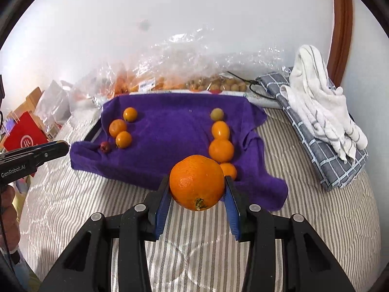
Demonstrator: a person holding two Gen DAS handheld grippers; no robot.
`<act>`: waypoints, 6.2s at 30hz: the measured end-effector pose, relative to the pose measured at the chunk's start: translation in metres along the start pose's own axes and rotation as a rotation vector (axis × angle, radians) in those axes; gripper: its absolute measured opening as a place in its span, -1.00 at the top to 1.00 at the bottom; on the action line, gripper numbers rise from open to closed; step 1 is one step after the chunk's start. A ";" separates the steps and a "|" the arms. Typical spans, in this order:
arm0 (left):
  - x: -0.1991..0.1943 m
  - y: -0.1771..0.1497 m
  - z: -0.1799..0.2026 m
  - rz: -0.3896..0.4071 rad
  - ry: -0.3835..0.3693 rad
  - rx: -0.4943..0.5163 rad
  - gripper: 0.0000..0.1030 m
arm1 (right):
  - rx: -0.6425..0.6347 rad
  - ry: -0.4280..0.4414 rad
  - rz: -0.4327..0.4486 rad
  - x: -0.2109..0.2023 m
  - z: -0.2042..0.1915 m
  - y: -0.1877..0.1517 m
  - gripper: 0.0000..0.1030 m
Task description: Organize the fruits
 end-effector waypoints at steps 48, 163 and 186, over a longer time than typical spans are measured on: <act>0.076 0.021 -0.038 -0.117 -0.004 -0.066 0.51 | -0.066 0.086 -0.165 0.135 -0.018 0.030 0.19; -0.109 -0.035 0.037 0.224 0.084 0.037 -0.63 | 0.026 -0.151 0.090 -0.120 0.017 -0.014 -0.85; -0.106 -0.034 0.034 0.220 0.084 0.041 -0.63 | 0.002 -0.159 0.089 -0.117 0.010 -0.010 -0.85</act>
Point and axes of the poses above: each gripper's, at about its wrist camera, not at the fingertips, and x roughly the way its jaws point, z to its right, y to its top, the point moved 10 cm from there along x, roughly the way its jaws point, and after that the axes turned 12 degrees about -x, right-handed, at the moved point
